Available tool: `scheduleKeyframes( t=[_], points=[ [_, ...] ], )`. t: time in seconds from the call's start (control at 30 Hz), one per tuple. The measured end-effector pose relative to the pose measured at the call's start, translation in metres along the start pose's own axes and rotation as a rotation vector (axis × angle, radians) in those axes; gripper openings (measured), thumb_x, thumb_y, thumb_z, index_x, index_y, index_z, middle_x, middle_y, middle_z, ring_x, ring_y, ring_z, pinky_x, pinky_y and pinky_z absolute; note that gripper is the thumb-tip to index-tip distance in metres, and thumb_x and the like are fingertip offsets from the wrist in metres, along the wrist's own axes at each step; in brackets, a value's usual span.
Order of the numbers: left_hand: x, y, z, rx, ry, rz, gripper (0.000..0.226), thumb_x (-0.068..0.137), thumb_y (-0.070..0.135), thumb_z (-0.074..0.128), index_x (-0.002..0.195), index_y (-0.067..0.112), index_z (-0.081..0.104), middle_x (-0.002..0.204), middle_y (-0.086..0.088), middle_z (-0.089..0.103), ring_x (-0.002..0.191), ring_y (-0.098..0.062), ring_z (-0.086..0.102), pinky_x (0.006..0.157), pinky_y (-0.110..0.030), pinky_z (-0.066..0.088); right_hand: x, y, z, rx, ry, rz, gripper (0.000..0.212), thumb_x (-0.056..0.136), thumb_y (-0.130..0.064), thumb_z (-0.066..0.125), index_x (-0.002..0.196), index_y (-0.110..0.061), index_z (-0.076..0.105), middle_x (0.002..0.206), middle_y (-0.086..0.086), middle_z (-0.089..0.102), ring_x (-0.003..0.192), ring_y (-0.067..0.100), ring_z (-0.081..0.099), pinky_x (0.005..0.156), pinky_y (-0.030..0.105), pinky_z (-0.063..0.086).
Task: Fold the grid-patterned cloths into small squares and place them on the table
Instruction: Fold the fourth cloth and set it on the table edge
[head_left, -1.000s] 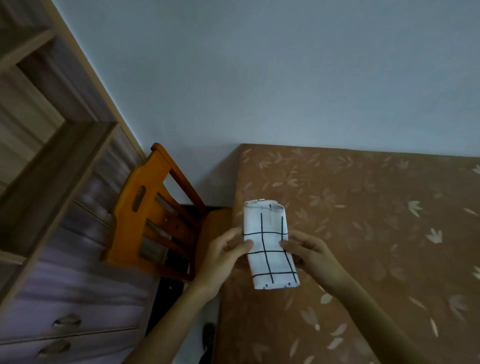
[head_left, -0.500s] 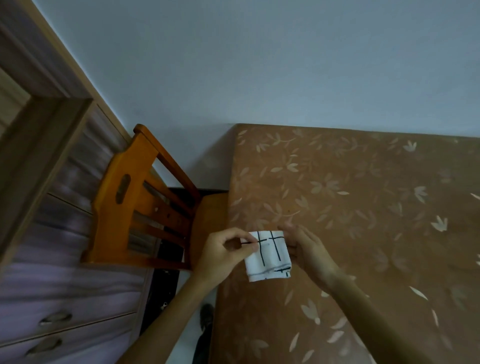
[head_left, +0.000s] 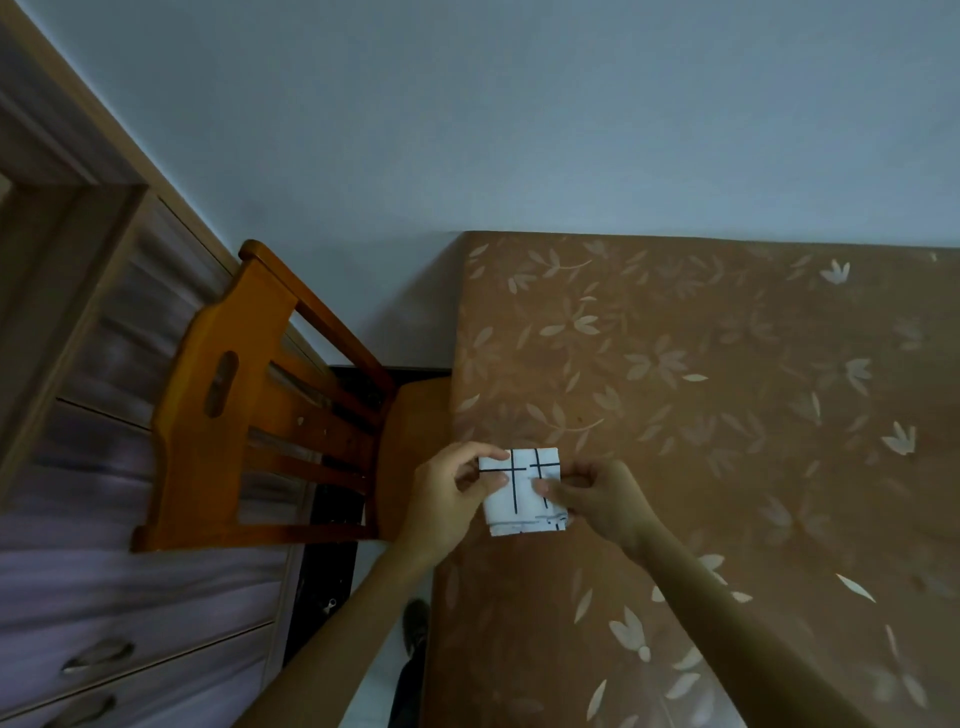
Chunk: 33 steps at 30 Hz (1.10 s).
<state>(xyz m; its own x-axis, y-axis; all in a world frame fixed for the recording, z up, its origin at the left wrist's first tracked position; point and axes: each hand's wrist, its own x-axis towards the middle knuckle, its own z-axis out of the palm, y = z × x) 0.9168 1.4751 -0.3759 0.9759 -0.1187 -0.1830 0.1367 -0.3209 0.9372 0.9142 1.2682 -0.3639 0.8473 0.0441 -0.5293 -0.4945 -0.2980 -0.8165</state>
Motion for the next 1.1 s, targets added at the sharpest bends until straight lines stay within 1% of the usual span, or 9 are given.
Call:
scheduleKeyframes(
  t=[0.1,0.2,0.33,0.43,0.5,0.63,0.8,0.93,1.1],
  points=[
    [0.024,-0.016,0.009,0.025,0.014,-0.001,0.033,0.084,0.009,0.079,0.114,0.015,0.069,0.121,-0.002,0.064,0.105,-0.013,0.069,0.080,-0.021,0.060,0.028,0.009,0.004,0.028,0.108,-0.009,0.017,0.085,-0.017,0.078,0.100,-0.010,0.077,0.085,0.000,0.079,0.077,0.014,0.076,0.065,0.022,0.059],
    [0.055,-0.038,0.019,0.114,0.026,0.028,0.038,0.080,0.006,0.081,0.114,0.017,0.068,0.125,0.000,0.060,0.107,-0.015,0.067,0.083,-0.031,0.062,0.059,0.014,0.009,-0.046,0.190,-0.016,0.015,0.086,-0.023,0.078,0.099,-0.014,0.077,0.084,-0.004,0.078,0.074,0.008,0.074,0.063,0.019,0.057],
    [0.092,-0.059,0.035,0.293,0.052,0.080,0.036,0.079,-0.001,0.077,0.114,0.006,0.070,0.132,-0.011,0.056,0.120,-0.026,0.058,0.096,-0.046,0.055,0.102,0.025,0.014,-0.192,0.254,0.052,0.020,0.086,-0.029,0.076,0.102,-0.017,0.076,0.088,0.000,0.076,0.083,0.016,0.072,0.071,0.030,0.058],
    [0.106,-0.067,0.044,0.465,0.020,0.133,0.031,0.088,0.001,0.070,0.119,0.004,0.067,0.145,-0.014,0.048,0.129,-0.029,0.053,0.105,-0.043,0.050,0.119,0.025,0.021,-0.264,0.317,0.023,0.024,0.086,-0.025,0.074,0.106,-0.012,0.070,0.089,0.005,0.072,0.084,0.023,0.069,0.076,0.040,0.057],
    [0.109,-0.078,0.047,0.662,0.059,0.291,0.030,0.092,0.007,0.066,0.122,0.007,0.066,0.153,-0.017,0.042,0.140,-0.033,0.044,0.112,-0.041,0.044,0.119,0.024,0.028,-0.369,0.376,-0.082,0.036,0.087,-0.021,0.072,0.119,-0.010,0.062,0.105,0.005,0.067,0.096,0.024,0.064,0.080,0.036,0.055],
    [0.101,-0.097,0.057,0.986,-0.021,0.520,0.042,0.100,0.018,0.048,0.140,0.006,0.054,0.154,-0.015,0.045,0.149,-0.029,0.033,0.120,-0.048,0.028,0.122,0.040,0.040,-0.778,0.467,-0.391,0.058,0.094,-0.020,0.063,0.145,-0.004,0.042,0.152,0.018,0.043,0.139,0.034,0.043,0.109,0.045,0.040],
    [0.090,-0.103,0.043,1.076,-0.132,0.403,0.055,0.108,0.040,0.025,0.155,0.013,0.034,0.163,-0.009,0.030,0.153,-0.023,0.023,0.122,-0.048,0.025,0.115,0.070,0.038,-1.045,0.212,-0.442,0.063,0.105,-0.043,0.015,0.154,-0.007,0.033,0.162,0.009,0.031,0.150,0.022,0.027,0.120,0.045,0.026],
    [0.082,-0.108,0.015,1.099,-0.204,0.304,0.066,0.105,0.054,0.013,0.160,0.017,0.017,0.168,-0.005,0.014,0.156,-0.023,0.013,0.123,-0.051,0.020,0.112,0.080,0.022,-1.075,0.216,-0.346,0.071,0.103,-0.054,0.012,0.156,-0.009,0.026,0.164,0.006,0.022,0.152,0.021,0.023,0.121,0.046,0.015],
    [0.068,-0.096,-0.002,0.911,-0.137,0.253,0.057,0.106,0.045,0.028,0.153,0.013,0.036,0.163,-0.008,0.030,0.152,-0.023,0.025,0.122,-0.043,0.025,0.089,0.071,0.019,-0.866,0.253,-0.355,0.061,0.104,-0.046,0.029,0.157,-0.016,0.027,0.166,0.002,0.019,0.154,0.019,0.015,0.124,0.039,0.011]
  ],
)
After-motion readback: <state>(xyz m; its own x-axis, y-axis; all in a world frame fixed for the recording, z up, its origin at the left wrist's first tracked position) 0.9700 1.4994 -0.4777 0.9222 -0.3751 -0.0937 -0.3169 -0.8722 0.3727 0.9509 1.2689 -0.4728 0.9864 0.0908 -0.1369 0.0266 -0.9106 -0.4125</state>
